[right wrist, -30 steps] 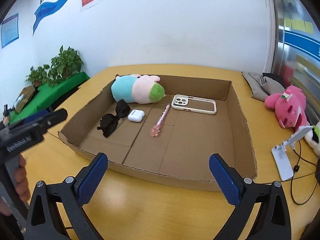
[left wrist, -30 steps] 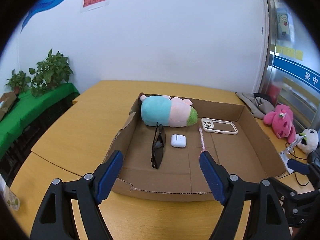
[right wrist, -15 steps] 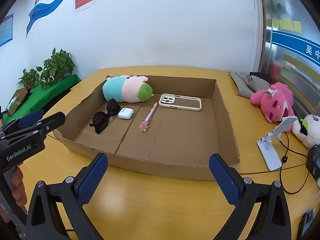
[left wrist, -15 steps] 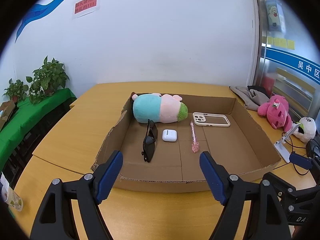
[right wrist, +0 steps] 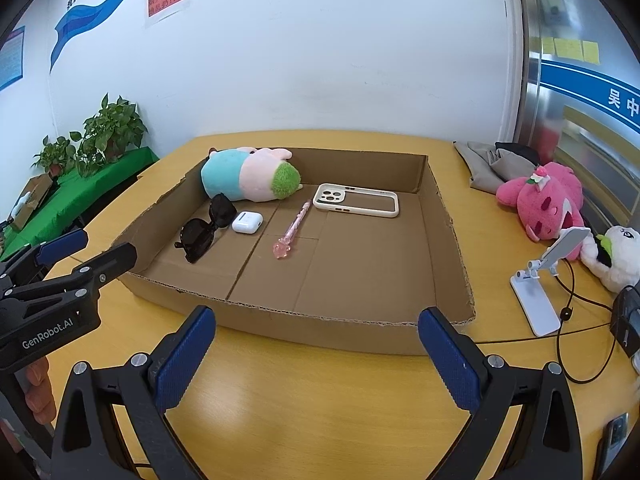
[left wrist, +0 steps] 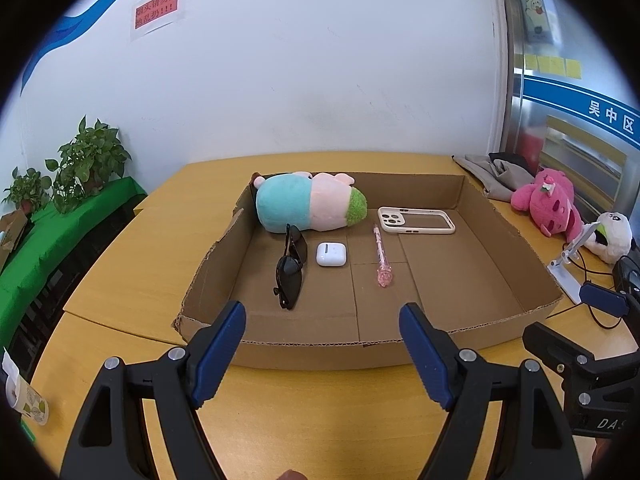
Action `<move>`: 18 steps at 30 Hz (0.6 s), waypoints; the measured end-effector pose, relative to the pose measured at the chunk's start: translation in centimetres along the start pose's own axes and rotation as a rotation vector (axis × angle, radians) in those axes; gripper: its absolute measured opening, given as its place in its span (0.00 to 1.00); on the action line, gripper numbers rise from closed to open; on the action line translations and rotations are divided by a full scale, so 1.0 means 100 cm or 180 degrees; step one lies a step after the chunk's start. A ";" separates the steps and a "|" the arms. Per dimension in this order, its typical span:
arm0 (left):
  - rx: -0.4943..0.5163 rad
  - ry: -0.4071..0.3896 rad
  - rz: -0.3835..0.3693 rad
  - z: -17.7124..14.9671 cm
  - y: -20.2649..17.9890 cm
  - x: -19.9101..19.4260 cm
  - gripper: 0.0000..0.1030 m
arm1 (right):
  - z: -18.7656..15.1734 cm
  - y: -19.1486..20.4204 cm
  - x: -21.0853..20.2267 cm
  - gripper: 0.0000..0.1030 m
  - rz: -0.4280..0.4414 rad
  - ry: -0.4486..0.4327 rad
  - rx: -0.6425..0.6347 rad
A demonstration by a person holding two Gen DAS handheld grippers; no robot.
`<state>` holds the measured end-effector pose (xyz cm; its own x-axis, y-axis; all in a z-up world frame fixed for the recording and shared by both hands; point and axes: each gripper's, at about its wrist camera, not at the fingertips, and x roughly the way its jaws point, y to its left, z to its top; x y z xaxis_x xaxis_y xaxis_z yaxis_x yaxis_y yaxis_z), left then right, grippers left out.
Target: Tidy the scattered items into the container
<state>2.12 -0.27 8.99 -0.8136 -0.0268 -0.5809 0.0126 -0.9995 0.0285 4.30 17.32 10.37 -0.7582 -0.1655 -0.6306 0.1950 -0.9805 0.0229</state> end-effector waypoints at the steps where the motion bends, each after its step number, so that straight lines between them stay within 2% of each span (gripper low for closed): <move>1: 0.0003 -0.0002 -0.0002 0.000 0.000 0.000 0.77 | 0.000 0.000 0.000 1.00 0.0002 0.0001 0.0002; 18: 0.0022 0.0030 -0.0002 -0.005 0.000 0.000 0.77 | -0.003 0.003 0.002 1.00 -0.0046 0.0053 -0.0031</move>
<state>2.43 -0.25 8.60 -0.8081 -0.0265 -0.5885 0.0081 -0.9994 0.0338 4.36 17.05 10.03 -0.7505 -0.1496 -0.6438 0.1903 -0.9817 0.0063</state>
